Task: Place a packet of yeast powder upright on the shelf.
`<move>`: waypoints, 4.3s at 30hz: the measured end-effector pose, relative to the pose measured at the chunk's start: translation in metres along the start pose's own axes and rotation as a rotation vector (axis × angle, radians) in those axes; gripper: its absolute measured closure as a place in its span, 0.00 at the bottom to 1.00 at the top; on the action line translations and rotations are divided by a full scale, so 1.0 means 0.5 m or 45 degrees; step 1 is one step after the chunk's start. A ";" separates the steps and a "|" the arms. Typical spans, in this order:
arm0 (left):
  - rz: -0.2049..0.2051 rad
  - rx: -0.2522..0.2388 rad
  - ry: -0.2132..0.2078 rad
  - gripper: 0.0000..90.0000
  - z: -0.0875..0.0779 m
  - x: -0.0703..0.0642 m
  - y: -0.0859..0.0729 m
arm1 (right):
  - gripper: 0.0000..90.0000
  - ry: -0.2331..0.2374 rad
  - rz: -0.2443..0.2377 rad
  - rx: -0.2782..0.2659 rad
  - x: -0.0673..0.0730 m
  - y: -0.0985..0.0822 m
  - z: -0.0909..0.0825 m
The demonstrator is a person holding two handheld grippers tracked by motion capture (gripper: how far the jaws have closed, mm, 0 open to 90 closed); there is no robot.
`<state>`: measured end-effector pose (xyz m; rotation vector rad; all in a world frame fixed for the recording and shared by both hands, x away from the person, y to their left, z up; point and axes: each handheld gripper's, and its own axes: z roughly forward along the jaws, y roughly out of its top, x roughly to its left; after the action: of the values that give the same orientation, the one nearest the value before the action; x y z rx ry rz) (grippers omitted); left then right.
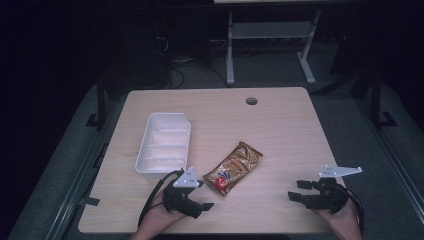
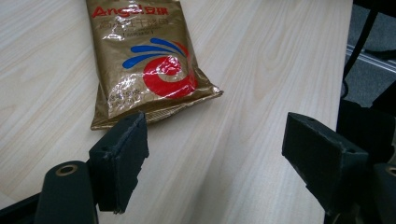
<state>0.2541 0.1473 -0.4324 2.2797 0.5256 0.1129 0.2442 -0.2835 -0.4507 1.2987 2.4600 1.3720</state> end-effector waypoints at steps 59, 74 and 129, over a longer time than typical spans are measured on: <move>-0.066 0.142 0.087 0.67 0.103 0.056 0.085 | 0.64 0.135 0.195 0.118 -0.067 0.201 0.247; -0.168 0.037 0.049 0.49 0.087 0.068 0.084 | 0.99 0.107 0.144 0.056 -0.044 0.207 0.232; -0.170 -0.256 -0.359 0.24 0.080 0.078 0.093 | 0.99 0.621 -0.589 -0.080 0.182 0.316 0.060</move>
<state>0.3149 0.1077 -0.4300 2.0152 0.4915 -0.2103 0.2992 -0.1600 -0.3247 0.3550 2.7219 1.7533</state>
